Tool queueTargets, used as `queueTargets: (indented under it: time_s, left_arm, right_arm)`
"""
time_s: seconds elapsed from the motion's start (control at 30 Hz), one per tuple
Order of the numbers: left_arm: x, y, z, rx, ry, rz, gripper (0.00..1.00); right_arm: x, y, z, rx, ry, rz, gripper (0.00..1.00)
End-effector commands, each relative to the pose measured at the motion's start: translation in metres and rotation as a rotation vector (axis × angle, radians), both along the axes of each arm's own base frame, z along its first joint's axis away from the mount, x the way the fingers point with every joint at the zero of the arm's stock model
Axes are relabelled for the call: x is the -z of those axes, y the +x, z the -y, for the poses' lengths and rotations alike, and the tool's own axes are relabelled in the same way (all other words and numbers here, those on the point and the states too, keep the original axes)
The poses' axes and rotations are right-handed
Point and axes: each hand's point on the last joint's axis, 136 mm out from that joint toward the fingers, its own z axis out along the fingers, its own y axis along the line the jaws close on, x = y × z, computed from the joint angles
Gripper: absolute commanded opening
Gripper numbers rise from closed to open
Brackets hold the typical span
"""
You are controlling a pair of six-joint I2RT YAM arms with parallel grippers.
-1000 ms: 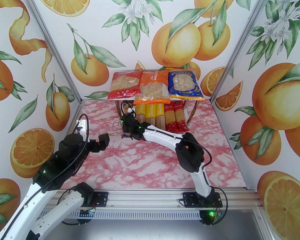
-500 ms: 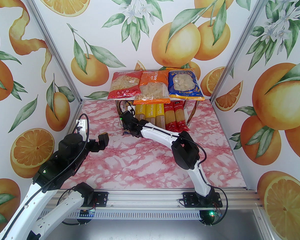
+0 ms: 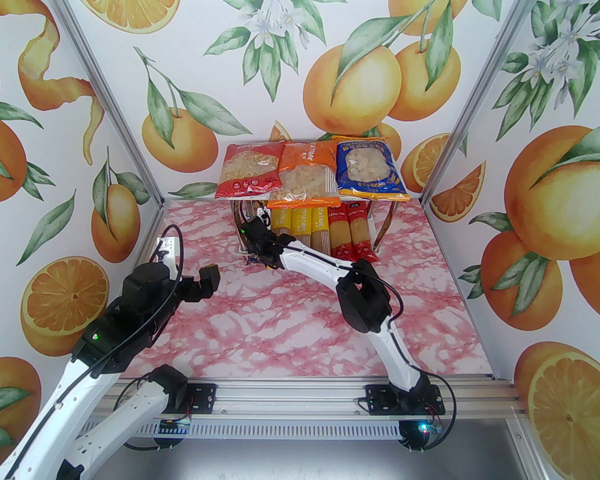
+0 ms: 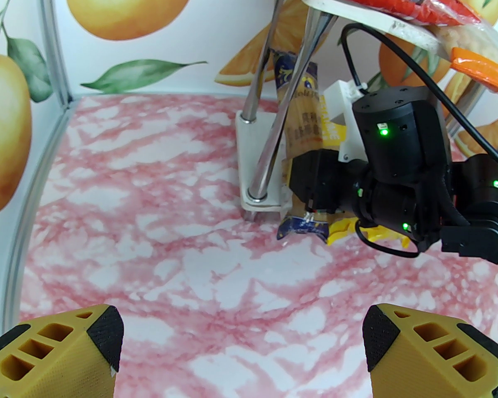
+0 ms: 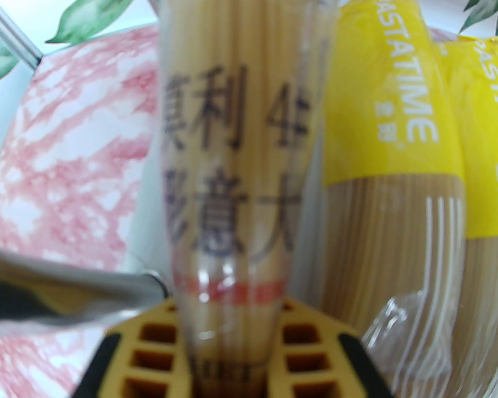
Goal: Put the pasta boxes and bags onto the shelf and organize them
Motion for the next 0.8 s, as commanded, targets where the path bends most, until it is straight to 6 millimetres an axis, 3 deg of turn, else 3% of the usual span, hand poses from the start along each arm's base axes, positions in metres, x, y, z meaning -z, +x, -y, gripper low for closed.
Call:
queueTargets:
  time_s: [0.0, 0.27, 0.57, 0.77]
  left_arm:
    - [0.017, 0.004, 0.004, 0.002, -0.025, -0.034, 1.0]
    - [0.033, 0.004, 0.007, 0.007, -0.059, -0.071, 1.0]
    - [0.038, 0.004, 0.006, 0.003, -0.062, -0.083, 1.0]
    - [0.04, 0.004, 0.005, 0.001, -0.064, -0.086, 1.0]
  right_arm:
    - [-0.033, 0.03, 0.003, 0.071, 0.056, 0.117, 0.03]
    - [-0.017, 0.033, 0.006, 0.088, 0.028, 0.092, 0.29]
    - [-0.001, 0.039, 0.012, 0.12, 0.032, 0.057, 0.35]
    - [0.002, 0.037, 0.006, 0.096, 0.054, 0.036, 0.41]
